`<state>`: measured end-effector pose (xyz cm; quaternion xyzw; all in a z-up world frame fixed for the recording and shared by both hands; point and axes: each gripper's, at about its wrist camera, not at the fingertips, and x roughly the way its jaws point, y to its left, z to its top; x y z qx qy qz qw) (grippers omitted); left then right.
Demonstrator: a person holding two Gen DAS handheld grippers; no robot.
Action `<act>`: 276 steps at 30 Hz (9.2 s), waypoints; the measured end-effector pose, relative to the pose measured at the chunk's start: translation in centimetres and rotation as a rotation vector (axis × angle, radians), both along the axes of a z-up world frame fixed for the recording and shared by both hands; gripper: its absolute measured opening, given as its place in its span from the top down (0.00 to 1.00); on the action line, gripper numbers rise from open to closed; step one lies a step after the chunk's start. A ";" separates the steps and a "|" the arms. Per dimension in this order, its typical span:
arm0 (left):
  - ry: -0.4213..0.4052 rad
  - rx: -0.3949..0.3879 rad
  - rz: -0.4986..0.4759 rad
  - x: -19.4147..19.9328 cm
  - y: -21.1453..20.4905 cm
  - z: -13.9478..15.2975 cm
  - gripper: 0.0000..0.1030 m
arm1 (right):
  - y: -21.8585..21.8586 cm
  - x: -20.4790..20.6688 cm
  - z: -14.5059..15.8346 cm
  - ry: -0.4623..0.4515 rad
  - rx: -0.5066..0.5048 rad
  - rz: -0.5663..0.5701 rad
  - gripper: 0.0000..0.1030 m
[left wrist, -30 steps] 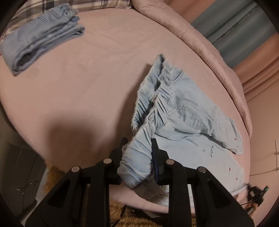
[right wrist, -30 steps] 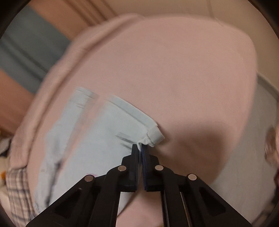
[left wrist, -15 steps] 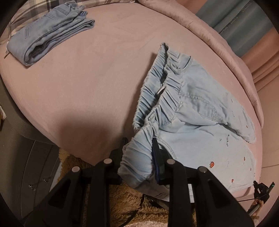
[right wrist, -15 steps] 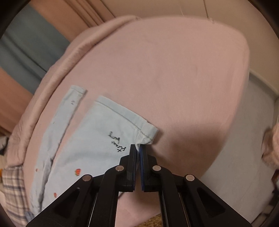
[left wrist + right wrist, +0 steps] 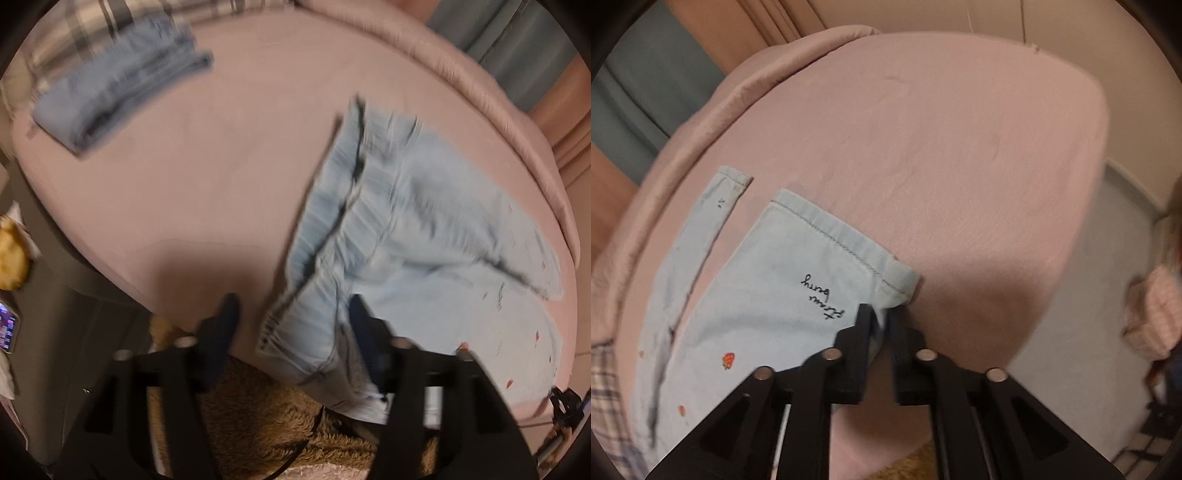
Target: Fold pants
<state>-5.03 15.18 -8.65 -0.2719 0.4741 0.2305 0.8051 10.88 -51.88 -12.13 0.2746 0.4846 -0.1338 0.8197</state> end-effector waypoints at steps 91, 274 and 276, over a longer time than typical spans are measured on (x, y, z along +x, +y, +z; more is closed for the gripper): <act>-0.284 -0.309 -0.108 5.0 -9.0 0.7 0.90 | 14.4 -3.9 3.9 -0.133 0.278 0.323 0.96; -0.063 -0.193 -0.505 21.0 -16.3 -2.1 0.74 | 3.3 13.6 2.2 0.057 -0.015 0.192 0.46; -0.054 -0.183 -0.508 21.3 -16.4 -2.1 0.74 | 3.2 14.5 1.8 0.046 -0.012 0.204 0.46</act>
